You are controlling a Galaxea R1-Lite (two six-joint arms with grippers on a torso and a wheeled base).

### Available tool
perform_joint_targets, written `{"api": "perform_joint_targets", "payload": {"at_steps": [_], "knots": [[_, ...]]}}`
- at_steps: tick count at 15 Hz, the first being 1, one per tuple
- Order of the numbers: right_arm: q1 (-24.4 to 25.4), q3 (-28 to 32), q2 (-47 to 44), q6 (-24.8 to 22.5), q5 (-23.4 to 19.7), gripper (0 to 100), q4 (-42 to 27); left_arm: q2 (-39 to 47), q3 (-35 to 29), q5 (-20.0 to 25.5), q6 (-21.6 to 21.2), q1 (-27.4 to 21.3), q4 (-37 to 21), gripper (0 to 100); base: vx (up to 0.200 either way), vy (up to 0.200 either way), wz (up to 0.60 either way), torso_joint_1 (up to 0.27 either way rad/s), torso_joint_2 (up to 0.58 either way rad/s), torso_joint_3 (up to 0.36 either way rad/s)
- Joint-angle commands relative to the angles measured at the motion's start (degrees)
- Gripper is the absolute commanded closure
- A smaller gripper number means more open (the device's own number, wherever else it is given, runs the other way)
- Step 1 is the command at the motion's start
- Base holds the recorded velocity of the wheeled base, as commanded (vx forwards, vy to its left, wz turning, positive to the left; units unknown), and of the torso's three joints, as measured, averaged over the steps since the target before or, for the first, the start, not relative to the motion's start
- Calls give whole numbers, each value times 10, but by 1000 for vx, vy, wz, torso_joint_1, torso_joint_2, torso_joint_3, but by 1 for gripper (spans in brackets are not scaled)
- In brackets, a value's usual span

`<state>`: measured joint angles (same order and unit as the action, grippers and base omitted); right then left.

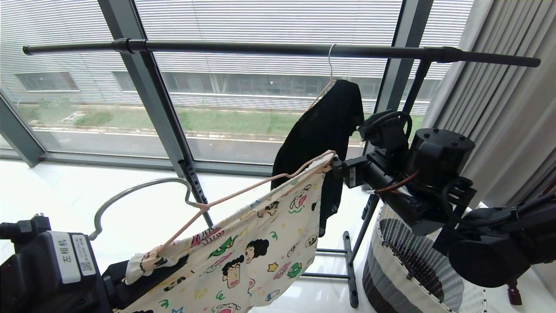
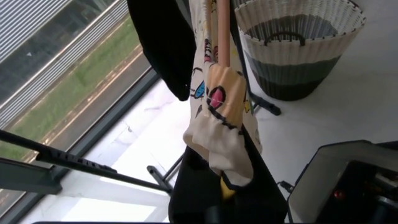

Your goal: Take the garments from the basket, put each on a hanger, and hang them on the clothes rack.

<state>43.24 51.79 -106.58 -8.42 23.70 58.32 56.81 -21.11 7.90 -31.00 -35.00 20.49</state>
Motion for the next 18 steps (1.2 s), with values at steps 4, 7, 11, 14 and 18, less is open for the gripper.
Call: {"api": "perform_joint_targets", "payload": {"at_steps": [4, 7, 11, 14, 18], "knots": [[0, 19, 10, 0, -5, 0, -21, 17, 18, 0, -17, 1, -1, 100, 0, 0, 0, 0, 0, 0], [0, 19, 16, 0, -17, 0, -28, 39, 19, 0, -31, 13, -1, 100, 0, 0, 0, 0, 0, 0], [22, 17, 31, 0, -23, 0, -45, 95, 4, -21, -35, 27, 0, 100, 0, 0, 0, 0, 0, 0], [72, 16, 69, -3, -48, 0, -107, 140, -31, -60, -32, 70, 0, 100, 0, 0, 0, 0, 0, 0], [154, 16, 132, -3, -102, 0, -230, 154, -56, -60, -31, 102, 0, 100, 0, 0, 0, 0, 0, 0]]}}
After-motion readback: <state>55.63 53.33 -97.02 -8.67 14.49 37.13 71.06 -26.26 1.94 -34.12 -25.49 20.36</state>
